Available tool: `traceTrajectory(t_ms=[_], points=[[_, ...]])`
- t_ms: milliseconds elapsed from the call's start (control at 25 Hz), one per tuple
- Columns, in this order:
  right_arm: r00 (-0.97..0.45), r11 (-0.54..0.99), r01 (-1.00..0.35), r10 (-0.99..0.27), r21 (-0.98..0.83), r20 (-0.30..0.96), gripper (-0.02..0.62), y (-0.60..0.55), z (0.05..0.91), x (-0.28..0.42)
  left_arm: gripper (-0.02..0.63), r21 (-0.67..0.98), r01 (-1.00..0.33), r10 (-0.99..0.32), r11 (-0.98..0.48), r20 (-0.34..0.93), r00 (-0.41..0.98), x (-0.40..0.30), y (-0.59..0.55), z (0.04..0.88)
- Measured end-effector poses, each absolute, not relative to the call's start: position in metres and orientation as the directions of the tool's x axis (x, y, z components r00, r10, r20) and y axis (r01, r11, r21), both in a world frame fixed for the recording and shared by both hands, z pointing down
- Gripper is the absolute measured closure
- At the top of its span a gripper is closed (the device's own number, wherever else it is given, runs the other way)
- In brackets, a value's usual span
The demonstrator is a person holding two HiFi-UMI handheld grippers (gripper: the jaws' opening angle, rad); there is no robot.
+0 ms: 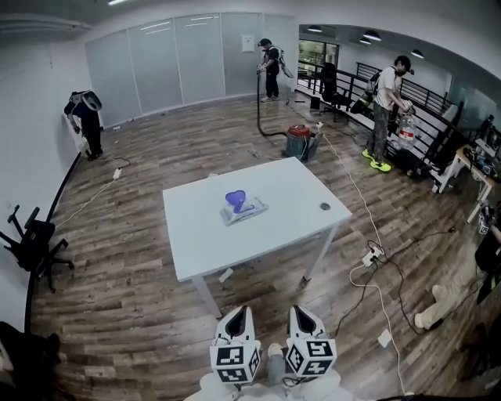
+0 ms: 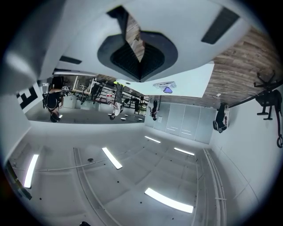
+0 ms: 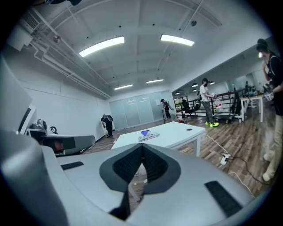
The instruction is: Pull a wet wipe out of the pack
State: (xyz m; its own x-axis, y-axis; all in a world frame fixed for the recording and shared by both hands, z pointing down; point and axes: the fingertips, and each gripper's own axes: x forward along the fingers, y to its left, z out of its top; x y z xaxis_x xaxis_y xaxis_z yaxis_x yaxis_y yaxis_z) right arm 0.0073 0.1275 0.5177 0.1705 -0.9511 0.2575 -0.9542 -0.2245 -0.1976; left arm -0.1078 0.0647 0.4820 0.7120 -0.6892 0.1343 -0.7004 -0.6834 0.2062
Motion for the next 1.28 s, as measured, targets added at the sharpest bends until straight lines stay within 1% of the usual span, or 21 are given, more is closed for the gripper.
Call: traceTrajectory(t_ms=[440, 1280], points=[[0.195, -0.251, -0.949, -0.943, -0.193, 0.269, 0.586, 0.105, 0.523, 0.045, 0.609, 0.203, -0.686, -0.67, -0.699, 0.149, 0.727, -0.067, 0.041, 0.49], [0.116, -0.175, -0.963, -0.955, -0.204, 0.274, 0.586, 0.009, 0.515, 0.106, 0.609, 0.182, -0.737, -0.722, -0.651, 0.153, 0.675, -0.011, -0.045, 0.475]])
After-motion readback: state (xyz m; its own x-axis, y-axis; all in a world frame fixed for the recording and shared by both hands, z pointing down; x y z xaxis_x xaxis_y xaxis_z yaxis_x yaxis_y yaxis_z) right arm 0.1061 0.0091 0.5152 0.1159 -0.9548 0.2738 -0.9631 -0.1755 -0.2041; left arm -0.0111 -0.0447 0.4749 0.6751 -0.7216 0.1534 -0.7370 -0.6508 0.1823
